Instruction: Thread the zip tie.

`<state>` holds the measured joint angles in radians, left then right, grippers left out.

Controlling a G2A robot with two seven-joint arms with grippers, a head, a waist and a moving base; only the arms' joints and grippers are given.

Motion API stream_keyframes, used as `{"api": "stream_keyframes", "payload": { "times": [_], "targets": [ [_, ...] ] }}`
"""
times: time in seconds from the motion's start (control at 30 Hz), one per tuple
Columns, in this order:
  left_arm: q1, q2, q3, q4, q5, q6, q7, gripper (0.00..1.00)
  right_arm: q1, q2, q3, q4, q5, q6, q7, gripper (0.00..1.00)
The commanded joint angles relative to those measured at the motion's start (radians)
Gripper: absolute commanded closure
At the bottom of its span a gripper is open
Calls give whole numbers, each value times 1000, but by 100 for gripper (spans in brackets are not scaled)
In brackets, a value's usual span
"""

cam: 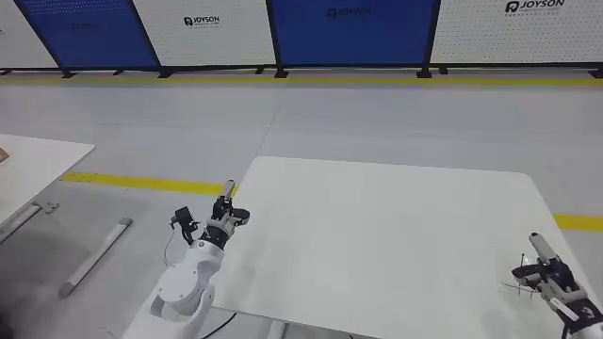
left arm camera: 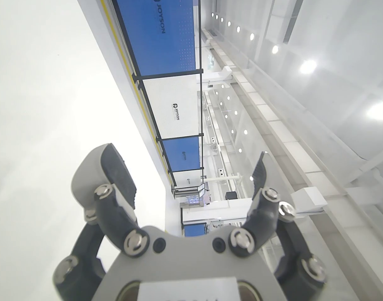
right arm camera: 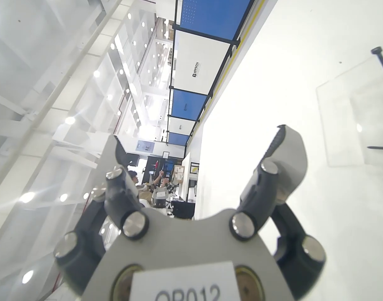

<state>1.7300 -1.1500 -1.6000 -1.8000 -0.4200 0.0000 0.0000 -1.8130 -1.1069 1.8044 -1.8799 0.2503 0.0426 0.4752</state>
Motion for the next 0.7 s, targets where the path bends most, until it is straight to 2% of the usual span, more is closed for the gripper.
{"api": "stream_keyframes", "payload": {
  "times": [0.0, 0.07, 0.17, 0.2, 0.27, 0.37, 0.5, 0.6, 0.67],
  "targets": [
    [0, 0, 0, 0, 0, 0, 0, 0, 0, 0, 0, 0, 0, 0, 0, 0],
    [0, 0, 0, 0, 0, 0, 0, 0, 6, 4, 13, 10, 14, -4, 57, 0],
    [0, 0, 0, 0, 0, 0, 0, 0, 28, 16, 66, 37, 24, -3, 197, 0],
    [0, 0, 0, 0, 0, 0, 0, 0, 39, 24, 86, 43, 16, 1, 275, 0],
    [0, 0, 0, 0, 0, 0, 0, 0, 57, 33, 123, 55, 3, 6, 346, 0],
    [0, 0, 0, 0, 0, 0, 0, 0, 85, 52, 169, 67, -22, 29, 513, 0],
    [0, 0, 0, 0, 0, 0, 0, 0, 146, 77, 199, 105, -63, 84, 686, 0],
    [0, 0, 0, 0, 0, 0, 0, 0, 225, 98, 178, 161, -115, 190, 808, 0],
    [0, 0, 0, 0, 0, 0, 0, 0, 246, 102, 174, 177, -115, 199, 829, 0]
  ]
}}
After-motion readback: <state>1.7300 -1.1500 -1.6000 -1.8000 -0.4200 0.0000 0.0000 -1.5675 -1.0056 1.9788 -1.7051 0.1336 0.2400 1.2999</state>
